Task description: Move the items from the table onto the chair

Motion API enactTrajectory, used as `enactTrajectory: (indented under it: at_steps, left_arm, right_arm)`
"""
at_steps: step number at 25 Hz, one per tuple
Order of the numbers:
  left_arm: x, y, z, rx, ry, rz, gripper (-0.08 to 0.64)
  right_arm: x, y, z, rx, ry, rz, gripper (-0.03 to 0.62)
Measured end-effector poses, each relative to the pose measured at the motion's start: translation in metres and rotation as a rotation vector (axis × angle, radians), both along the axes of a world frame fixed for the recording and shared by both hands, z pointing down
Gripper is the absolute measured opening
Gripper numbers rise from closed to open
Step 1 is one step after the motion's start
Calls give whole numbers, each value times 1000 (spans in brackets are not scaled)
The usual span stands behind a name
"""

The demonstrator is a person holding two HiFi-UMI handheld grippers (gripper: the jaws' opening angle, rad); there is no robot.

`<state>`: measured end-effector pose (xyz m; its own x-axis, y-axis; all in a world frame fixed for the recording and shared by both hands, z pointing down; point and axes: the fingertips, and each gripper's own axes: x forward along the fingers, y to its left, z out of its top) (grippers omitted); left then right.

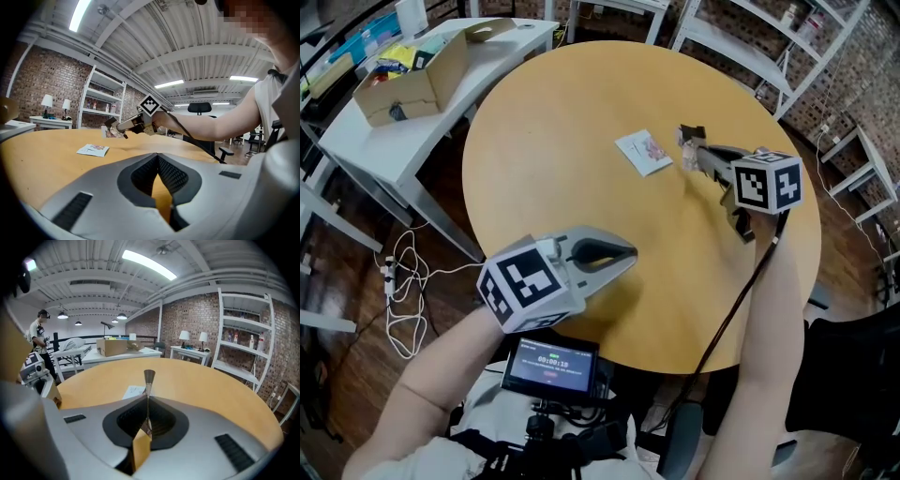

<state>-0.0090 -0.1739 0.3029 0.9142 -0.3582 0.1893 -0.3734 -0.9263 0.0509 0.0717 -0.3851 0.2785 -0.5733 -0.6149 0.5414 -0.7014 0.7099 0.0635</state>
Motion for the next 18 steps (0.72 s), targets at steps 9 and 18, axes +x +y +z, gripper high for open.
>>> enactTrajectory:
  at_steps: [9,18]
  left_arm:
    - [-3,-6,2,-1,8,-33,6]
    - [-5,-10,3,20,19,-52,6]
  right_arm:
    - [-9,64,-41,125,-206,-47,12]
    - [-26,130,-38,146,-394,-62,12]
